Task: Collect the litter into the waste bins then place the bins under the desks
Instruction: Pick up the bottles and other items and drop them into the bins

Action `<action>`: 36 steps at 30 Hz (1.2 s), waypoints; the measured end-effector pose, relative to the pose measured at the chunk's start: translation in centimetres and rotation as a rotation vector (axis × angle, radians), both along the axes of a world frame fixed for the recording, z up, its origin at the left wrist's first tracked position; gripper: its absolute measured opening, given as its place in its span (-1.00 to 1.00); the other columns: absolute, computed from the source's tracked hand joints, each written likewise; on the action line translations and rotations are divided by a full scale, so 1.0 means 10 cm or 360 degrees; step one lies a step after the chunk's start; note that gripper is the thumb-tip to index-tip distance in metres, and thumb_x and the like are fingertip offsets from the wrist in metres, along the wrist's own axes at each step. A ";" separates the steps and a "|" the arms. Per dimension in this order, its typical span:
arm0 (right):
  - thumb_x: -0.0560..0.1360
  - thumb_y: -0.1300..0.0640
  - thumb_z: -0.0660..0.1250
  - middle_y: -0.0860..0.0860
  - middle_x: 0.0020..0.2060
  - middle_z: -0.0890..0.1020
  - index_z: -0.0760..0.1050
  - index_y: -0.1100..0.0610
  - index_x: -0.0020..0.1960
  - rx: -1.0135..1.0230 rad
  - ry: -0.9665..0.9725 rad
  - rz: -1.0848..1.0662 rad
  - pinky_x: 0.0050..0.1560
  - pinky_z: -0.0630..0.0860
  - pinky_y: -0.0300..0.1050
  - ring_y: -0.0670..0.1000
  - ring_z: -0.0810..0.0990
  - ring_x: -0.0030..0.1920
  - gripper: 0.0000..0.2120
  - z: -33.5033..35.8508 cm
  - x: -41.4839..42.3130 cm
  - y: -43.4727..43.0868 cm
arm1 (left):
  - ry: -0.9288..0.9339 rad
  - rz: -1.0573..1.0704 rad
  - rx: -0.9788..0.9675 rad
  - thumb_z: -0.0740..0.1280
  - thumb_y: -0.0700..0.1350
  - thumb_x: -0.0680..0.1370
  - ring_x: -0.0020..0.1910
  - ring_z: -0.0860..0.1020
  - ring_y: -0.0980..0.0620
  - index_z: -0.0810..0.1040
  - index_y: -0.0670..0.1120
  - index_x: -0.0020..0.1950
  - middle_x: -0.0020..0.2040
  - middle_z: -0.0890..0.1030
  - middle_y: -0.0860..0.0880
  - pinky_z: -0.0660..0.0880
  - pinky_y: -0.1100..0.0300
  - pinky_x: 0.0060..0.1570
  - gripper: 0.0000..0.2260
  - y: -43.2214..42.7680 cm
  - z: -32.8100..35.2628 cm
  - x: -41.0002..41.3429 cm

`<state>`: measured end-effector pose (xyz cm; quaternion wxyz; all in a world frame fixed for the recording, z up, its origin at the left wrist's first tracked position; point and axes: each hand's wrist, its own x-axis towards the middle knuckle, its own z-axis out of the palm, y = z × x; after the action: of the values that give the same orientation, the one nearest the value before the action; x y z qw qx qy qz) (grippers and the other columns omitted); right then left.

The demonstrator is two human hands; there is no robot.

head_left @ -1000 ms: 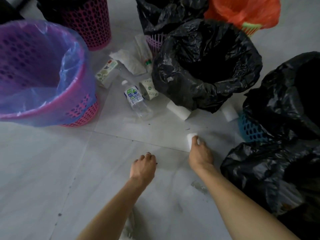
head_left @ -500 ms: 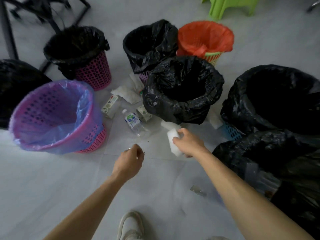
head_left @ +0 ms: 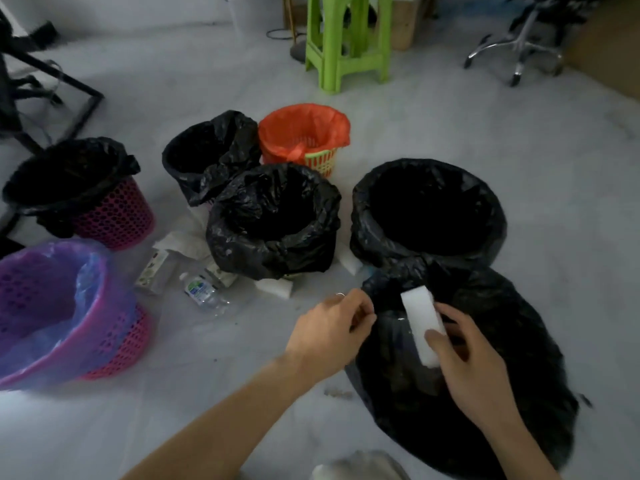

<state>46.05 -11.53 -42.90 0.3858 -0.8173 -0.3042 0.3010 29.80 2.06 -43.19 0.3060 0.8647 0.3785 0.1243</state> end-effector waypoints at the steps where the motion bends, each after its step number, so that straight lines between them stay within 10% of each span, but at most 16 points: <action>1: 0.57 -0.10 0.31 -0.24 0.08 0.56 0.38 -0.35 0.27 -0.0063 -0.0055 -0.0002 -0.10 0.43 -0.18 -0.13 0.55 0.00 -0.68 -0.07 0.05 -0.10 | 0.0052 -0.0078 0.0063 0.22 0.07 0.63 -0.09 0.55 0.05 0.46 0.10 0.08 -0.04 0.57 0.10 0.52 0.12 -0.15 -0.90 -0.08 -0.04 0.09; 11: 0.51 0.00 0.41 -0.19 0.13 0.60 0.57 -0.12 0.22 -0.0230 -0.0667 0.0128 0.21 0.27 -0.20 -0.06 0.56 0.18 -0.72 -0.33 0.13 -0.49 | 0.0371 -0.0573 0.0438 0.15 0.04 0.64 0.19 0.46 0.04 0.49 0.05 0.19 0.21 0.53 0.09 0.35 0.15 0.20 -0.80 -0.19 -0.16 0.23; 23: 0.55 -0.05 0.30 -0.14 0.11 0.61 0.57 -0.02 0.24 0.0248 -0.0974 0.0585 0.15 0.35 -0.25 0.02 0.43 0.26 -0.71 0.06 -0.47 1.06 | 0.0823 0.0164 -0.0095 0.21 0.02 0.61 0.34 0.42 -0.05 0.39 0.10 0.37 0.37 0.44 0.04 0.46 0.02 0.22 -0.68 0.75 -0.62 -0.64; 31: 0.55 0.16 0.21 0.07 -0.18 0.49 0.43 0.17 -0.15 -0.1265 -0.0745 0.1325 -0.23 0.39 -0.05 0.14 0.48 -0.08 -0.87 -0.87 -0.52 2.86 | 0.1142 0.0013 -0.0177 0.22 -0.01 0.61 0.58 0.07 -0.14 0.04 0.08 0.61 0.64 -0.09 -0.07 0.17 -0.07 0.48 -0.39 1.41 -1.89 -0.60; 36: 0.61 0.01 0.15 0.17 0.44 0.34 0.18 0.17 0.55 -0.1631 -0.0552 0.1178 0.26 0.39 0.02 0.20 0.36 0.41 -0.45 -1.72 -0.36 3.18 | 0.1168 -0.0023 -0.0163 0.23 -0.04 0.59 0.60 -0.07 -0.16 -0.12 0.16 0.62 0.61 -0.32 -0.06 0.08 -0.18 0.51 -0.29 1.53 -2.47 -0.48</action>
<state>42.47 20.31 -60.11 -0.2363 -0.7756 -0.4413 0.3845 25.01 17.31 -67.88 0.1937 0.8379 0.4627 -0.2152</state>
